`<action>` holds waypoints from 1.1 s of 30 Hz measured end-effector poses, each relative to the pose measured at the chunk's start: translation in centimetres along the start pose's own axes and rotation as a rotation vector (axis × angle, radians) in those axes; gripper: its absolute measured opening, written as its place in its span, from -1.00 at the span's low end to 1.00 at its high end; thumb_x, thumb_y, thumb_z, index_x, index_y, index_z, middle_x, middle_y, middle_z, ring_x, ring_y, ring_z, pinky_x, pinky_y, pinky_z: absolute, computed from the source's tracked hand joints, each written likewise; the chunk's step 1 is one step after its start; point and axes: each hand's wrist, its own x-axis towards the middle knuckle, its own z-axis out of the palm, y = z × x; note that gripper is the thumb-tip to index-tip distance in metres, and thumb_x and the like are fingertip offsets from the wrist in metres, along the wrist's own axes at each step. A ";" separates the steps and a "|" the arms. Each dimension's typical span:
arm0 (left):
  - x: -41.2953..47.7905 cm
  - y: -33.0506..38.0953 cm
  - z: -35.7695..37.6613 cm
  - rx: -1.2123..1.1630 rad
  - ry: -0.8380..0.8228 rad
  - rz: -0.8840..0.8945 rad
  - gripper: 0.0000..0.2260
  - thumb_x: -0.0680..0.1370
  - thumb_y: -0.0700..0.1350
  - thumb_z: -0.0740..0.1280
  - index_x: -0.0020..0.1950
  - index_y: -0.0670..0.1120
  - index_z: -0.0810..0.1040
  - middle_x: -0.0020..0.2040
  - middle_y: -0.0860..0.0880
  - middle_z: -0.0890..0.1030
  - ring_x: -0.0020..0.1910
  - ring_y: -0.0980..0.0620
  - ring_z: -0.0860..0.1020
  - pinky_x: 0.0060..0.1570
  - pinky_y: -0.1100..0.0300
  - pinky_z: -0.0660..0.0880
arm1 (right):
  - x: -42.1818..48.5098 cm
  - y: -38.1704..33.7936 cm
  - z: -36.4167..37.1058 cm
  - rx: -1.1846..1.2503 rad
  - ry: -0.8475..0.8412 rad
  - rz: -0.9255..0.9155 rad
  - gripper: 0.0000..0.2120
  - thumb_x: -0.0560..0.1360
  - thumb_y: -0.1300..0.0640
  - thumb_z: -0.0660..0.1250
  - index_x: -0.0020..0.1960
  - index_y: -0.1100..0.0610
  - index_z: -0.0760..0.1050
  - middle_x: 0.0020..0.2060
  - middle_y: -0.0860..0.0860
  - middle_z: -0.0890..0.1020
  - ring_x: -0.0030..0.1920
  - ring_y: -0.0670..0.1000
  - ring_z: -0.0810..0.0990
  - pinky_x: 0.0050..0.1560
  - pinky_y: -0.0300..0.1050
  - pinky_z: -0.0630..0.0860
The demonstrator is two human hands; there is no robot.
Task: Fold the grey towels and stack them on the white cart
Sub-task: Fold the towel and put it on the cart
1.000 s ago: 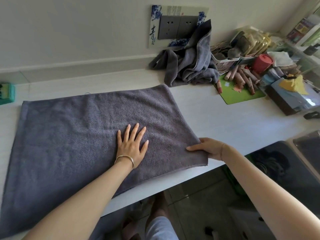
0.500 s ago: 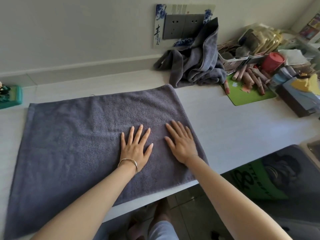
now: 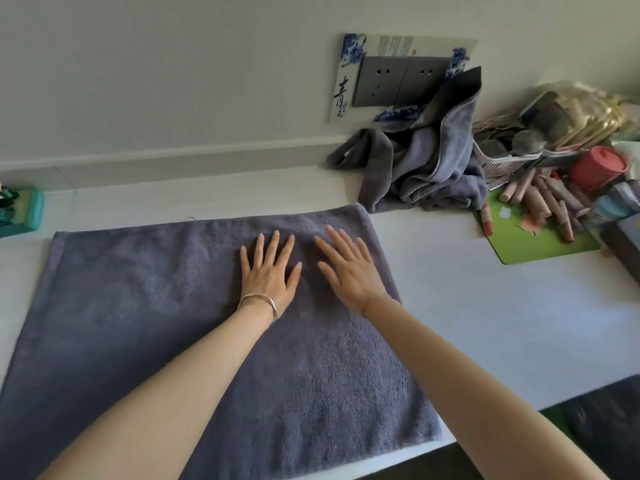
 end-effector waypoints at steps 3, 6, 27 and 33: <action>0.6 -0.2 0.6 0.023 0.023 -0.004 -0.34 0.44 0.26 -0.33 0.53 0.13 -0.09 0.56 0.02 -0.08 0.53 -0.09 -0.13 0.40 -0.23 -0.25 | 2.1 1.7 0.8 -0.022 -0.054 -0.099 -0.42 0.53 -0.25 -0.22 0.52 -0.16 0.00 0.54 -0.11 -0.01 0.53 -0.05 -0.11 0.50 -0.03 -0.23; 0.6 -0.2 0.8 0.029 0.021 -0.001 -0.37 0.46 0.27 -0.29 0.53 0.15 -0.09 0.56 0.03 -0.06 0.53 -0.12 -0.11 0.39 -0.26 -0.24 | 3.8 4.8 0.6 0.002 0.013 0.023 -0.45 0.54 -0.27 -0.18 0.51 -0.19 0.00 0.53 -0.10 0.03 0.53 -0.05 -0.08 0.51 -0.06 -0.17; -5.6 -0.5 0.3 -0.054 0.011 0.023 -0.44 0.60 0.20 -0.23 0.49 0.02 0.23 0.45 -0.08 0.34 0.42 -0.19 0.31 0.30 -0.31 0.13 | -7.9 4.5 -2.9 1.011 0.072 0.651 -0.71 0.48 0.18 0.39 0.19 0.11 0.49 0.02 0.03 0.63 -0.08 -0.10 0.61 -0.06 -0.37 0.53; -8.9 -2.7 -0.6 -0.062 -0.026 0.030 -0.39 0.60 0.21 -0.28 0.47 -0.01 0.28 0.45 -0.07 0.34 0.43 -0.17 0.29 0.31 -0.30 0.14 | -8.5 4.1 -6.0 0.952 -0.238 0.659 -0.73 0.49 0.04 0.38 0.16 0.10 0.56 -0.01 0.05 0.69 -0.04 0.00 0.67 -0.02 -0.10 0.61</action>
